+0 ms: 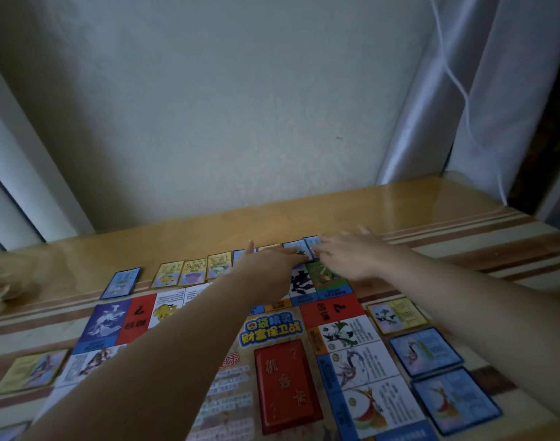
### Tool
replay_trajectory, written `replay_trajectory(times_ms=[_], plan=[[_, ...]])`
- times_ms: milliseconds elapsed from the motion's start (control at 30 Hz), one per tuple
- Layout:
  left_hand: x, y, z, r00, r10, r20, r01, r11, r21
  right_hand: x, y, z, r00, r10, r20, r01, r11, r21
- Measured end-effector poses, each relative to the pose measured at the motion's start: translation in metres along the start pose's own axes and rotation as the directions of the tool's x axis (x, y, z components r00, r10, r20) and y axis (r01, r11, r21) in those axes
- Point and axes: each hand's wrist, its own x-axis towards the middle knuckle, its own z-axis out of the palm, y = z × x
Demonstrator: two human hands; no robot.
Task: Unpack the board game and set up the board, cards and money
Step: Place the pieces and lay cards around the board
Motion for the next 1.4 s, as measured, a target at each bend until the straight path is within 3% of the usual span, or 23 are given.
replay_trajectory(times_ms=[167,467,600,667,700,767,800,867,933,1000,1067,1200,1400], plan=[[0.002,0.002,-0.003,0.997,0.000,0.078,-0.006,0.997,0.075,-0.004,0.010,0.003,0.998,0.006,0.057,-0.008,1.000,0.023],[0.003,0.001,-0.005,0.998,-0.031,0.054,0.029,0.999,0.026,-0.008,0.010,0.008,0.999,-0.026,0.040,0.026,1.000,0.017],[-0.009,0.004,-0.017,0.988,-0.099,-0.117,0.072,0.974,-0.214,-0.015,0.008,0.000,0.999,-0.023,-0.031,0.025,0.999,0.039],[-0.021,0.006,-0.024,0.962,-0.168,-0.213,0.034,0.854,-0.519,-0.022,0.005,-0.009,0.996,-0.013,-0.090,0.019,0.998,0.067],[-0.029,0.006,-0.027,0.953,-0.212,-0.215,-0.001,0.710,-0.704,-0.027,0.003,-0.016,0.990,-0.020,-0.139,0.032,0.996,0.082],[-0.055,0.008,-0.032,0.960,-0.251,-0.126,-0.058,0.261,-0.964,-0.043,-0.008,-0.030,0.958,-0.052,-0.281,0.112,0.973,0.201],[-0.071,0.010,-0.035,0.968,-0.233,-0.090,-0.076,0.068,-0.995,-0.053,-0.016,-0.038,0.933,-0.049,-0.357,0.172,0.930,0.324],[-0.106,0.017,-0.037,0.984,-0.169,-0.063,-0.101,-0.226,-0.969,-0.077,-0.035,-0.052,0.903,-0.008,-0.429,0.287,0.754,0.591],[-0.137,0.024,-0.037,0.991,-0.128,-0.049,-0.097,-0.399,-0.912,-0.107,-0.056,-0.062,0.902,-0.008,-0.432,0.363,0.556,0.748],[-0.164,0.029,-0.037,0.993,-0.118,-0.030,-0.082,-0.468,-0.880,-0.138,-0.075,-0.067,0.918,-0.033,-0.396,0.363,0.473,0.803],[-0.188,0.032,-0.036,0.992,-0.125,-0.035,-0.088,-0.450,-0.889,-0.164,-0.093,-0.069,0.929,-0.067,-0.364,0.353,0.456,0.817],[-0.232,0.039,-0.036,0.992,-0.102,-0.079,-0.115,-0.430,-0.895,-0.200,-0.125,-0.068,0.934,-0.046,-0.355,0.328,0.509,0.795],[-0.293,0.032,-0.030,0.999,0.015,-0.041,-0.022,-0.634,-0.773,-0.233,-0.158,-0.067,0.953,-0.033,-0.300,0.263,0.579,0.772]])
